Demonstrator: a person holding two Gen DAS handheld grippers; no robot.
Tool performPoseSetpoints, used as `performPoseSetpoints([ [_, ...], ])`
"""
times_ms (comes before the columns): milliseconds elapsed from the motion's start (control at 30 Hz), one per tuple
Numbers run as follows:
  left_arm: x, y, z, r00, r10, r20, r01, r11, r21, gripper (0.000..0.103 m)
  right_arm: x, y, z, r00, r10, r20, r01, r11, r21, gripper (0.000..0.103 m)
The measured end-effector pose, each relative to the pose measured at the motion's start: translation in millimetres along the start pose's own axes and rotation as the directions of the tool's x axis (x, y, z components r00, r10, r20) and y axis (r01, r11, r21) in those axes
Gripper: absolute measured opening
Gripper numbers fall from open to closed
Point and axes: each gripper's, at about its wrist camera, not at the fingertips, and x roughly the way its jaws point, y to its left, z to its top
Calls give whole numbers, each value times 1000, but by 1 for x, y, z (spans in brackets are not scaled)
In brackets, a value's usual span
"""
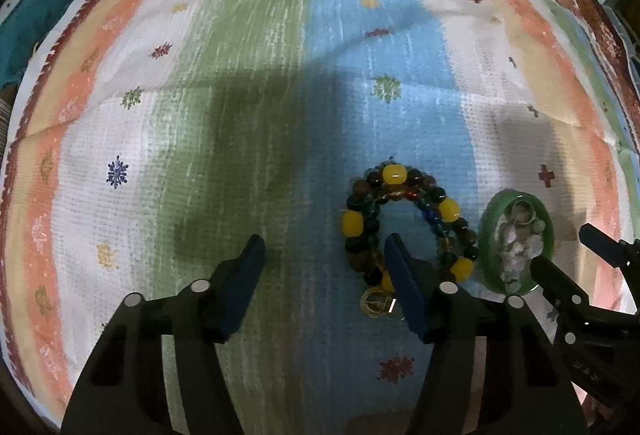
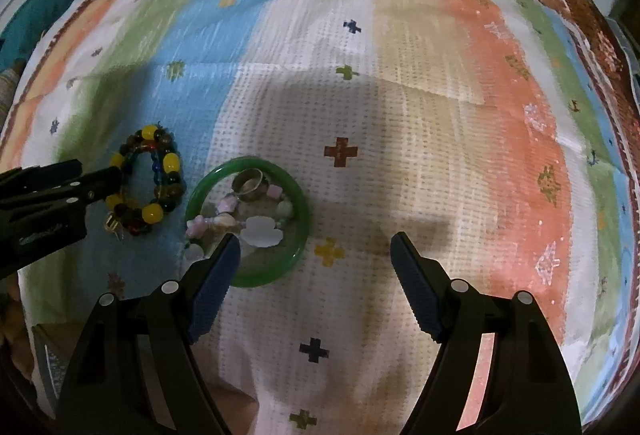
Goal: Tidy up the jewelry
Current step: 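Move both tools toward the green bangle and yellow-black bead bracelet, then grasp the green bangle rim with the right tool while the left tool grasps the yellow-black bracelet, then lift the green bangle and yellow-black bracelet off the cloth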
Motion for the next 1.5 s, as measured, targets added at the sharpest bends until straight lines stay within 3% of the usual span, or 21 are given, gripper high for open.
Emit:
performPoseSetpoints([
  [133, 1, 0, -1, 1000, -14, 4, 14, 1000, 3, 48, 6, 3, 1, 1000, -4, -6, 3, 1000, -23, 63],
  [400, 5, -3, -5, 997, -79, 6, 79, 997, -13, 18, 10, 10, 2, 1000, 11, -9, -12, 999, -47, 20],
  [500, 7, 1, -6, 992, -122, 0, 122, 992, -39, 12, 10, 11, 0, 1000, 9, -5, -9, 999, -50, 15],
  [733, 5, 0, -9, 992, -127, 7, 127, 992, -21, 9, 9, 8, 1, 1000, 30, 6, -30, 999, -30, 8],
  [967, -8, -8, -6, 996, -86, 28, 86, 996, 13, 9, 3, 7, 2, 1000, 13, 14, -13, 999, -42, 8],
  [1500, -64, -22, -3, 986, -93, 139, 82, 993, 84, 9, -41, -9, 3, 995, 23, 98, -23, 1000, 4, 8],
])
